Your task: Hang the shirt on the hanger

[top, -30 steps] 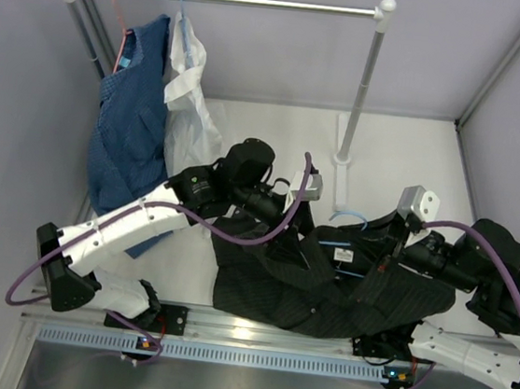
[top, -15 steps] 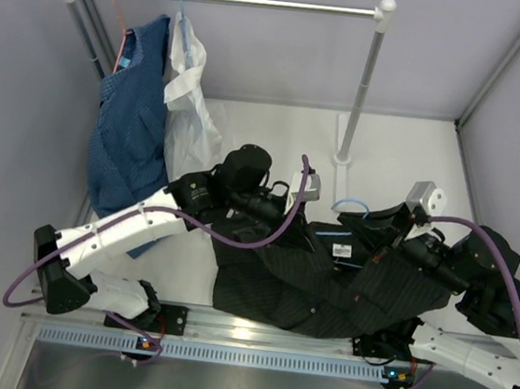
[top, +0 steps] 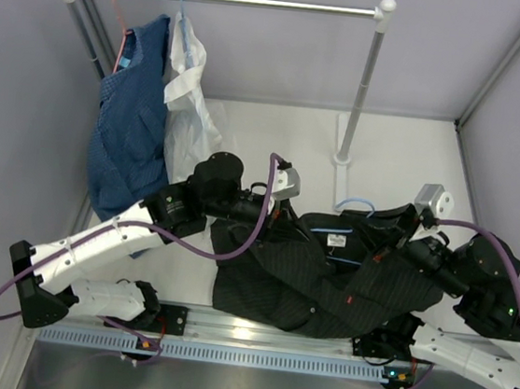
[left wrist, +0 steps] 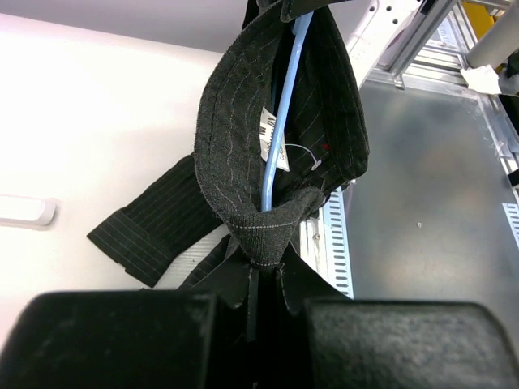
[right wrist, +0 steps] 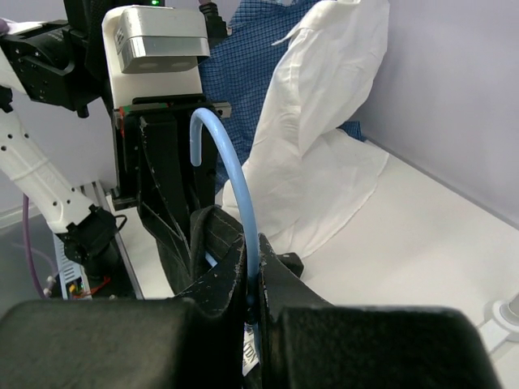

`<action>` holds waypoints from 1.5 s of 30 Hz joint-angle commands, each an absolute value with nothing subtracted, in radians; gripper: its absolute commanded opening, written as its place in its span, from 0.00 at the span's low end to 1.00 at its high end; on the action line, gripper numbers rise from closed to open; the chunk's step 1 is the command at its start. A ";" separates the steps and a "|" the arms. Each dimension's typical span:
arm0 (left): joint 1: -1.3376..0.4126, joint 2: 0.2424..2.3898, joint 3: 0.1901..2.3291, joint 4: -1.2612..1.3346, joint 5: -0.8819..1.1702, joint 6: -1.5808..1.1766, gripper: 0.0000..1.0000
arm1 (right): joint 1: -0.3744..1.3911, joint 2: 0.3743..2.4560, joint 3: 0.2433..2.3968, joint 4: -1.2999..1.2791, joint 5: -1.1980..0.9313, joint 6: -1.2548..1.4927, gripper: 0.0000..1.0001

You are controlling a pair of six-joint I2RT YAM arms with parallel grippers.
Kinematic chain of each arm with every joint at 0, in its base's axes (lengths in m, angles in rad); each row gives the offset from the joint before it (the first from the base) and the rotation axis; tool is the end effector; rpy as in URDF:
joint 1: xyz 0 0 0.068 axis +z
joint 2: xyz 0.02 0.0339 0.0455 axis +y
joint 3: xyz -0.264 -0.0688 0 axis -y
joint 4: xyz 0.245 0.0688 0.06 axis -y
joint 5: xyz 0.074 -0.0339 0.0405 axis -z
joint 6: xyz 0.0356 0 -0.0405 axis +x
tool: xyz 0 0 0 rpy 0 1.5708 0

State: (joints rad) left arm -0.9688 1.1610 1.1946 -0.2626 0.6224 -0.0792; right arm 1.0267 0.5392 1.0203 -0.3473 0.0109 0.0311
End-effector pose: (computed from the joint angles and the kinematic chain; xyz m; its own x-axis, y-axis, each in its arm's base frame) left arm 0.1289 -0.2243 0.4005 -0.2066 0.1871 -0.9604 0.9779 0.0070 -0.2090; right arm 0.0477 0.0781 0.4302 0.0426 0.1305 -0.9905 -0.8517 0.5231 0.0323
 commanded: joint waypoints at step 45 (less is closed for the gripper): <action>-0.966 1.008 1.193 -0.245 0.853 0.040 0.00 | 1.043 0.456 1.134 -0.779 -0.112 -0.061 0.00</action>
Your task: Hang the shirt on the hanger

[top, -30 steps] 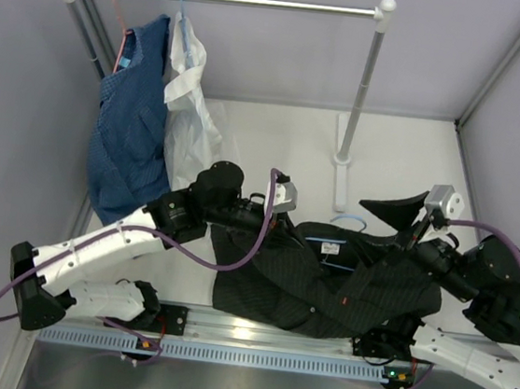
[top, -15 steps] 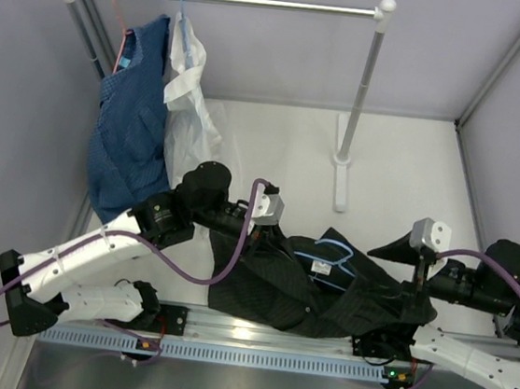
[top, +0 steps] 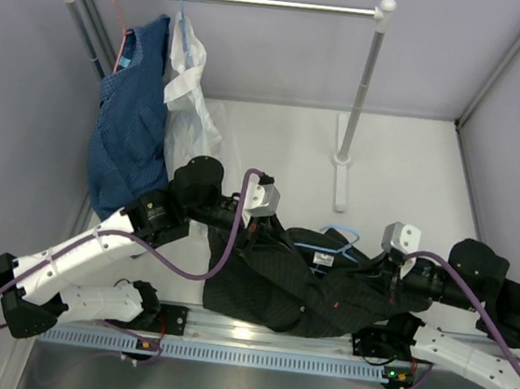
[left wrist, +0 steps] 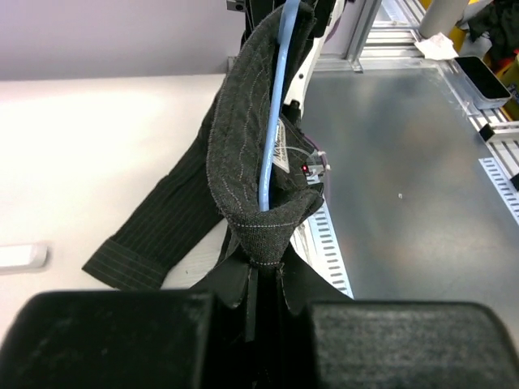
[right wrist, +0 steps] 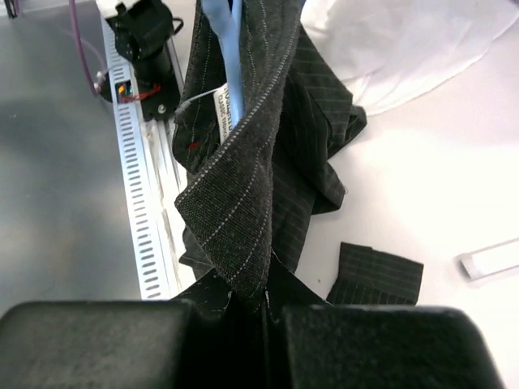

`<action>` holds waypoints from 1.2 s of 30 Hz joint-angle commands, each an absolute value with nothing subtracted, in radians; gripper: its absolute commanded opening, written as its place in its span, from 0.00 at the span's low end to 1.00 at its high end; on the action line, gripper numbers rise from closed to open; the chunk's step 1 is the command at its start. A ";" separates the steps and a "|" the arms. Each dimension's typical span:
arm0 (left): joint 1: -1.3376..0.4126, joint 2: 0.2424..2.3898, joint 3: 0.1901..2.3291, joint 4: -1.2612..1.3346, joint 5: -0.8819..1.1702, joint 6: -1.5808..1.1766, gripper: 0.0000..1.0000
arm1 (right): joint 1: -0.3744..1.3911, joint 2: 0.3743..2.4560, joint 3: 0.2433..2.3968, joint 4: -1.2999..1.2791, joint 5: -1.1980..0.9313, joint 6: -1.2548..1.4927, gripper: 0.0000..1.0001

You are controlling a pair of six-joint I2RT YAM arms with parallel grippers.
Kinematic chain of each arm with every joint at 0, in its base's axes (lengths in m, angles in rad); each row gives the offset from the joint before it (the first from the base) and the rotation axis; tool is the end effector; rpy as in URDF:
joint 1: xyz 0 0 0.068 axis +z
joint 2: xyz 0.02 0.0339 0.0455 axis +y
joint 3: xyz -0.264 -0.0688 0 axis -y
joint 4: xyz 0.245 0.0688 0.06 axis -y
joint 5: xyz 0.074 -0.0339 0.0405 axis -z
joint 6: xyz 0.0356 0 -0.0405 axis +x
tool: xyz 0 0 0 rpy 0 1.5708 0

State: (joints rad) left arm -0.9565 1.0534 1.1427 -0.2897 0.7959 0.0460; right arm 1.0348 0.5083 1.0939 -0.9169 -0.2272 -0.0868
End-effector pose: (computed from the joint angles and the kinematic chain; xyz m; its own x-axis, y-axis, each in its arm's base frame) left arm 0.1089 -0.1985 0.4049 -0.0698 0.1547 -0.9855 0.9796 -0.1762 -0.0970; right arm 0.0254 0.0584 0.3920 -0.0834 -0.3059 -0.9484 -0.9573 0.2890 -0.0090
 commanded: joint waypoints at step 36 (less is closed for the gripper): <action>-0.966 0.715 1.230 -0.680 -0.638 -0.103 0.98 | 0.974 1.083 1.755 -0.907 0.561 0.061 0.00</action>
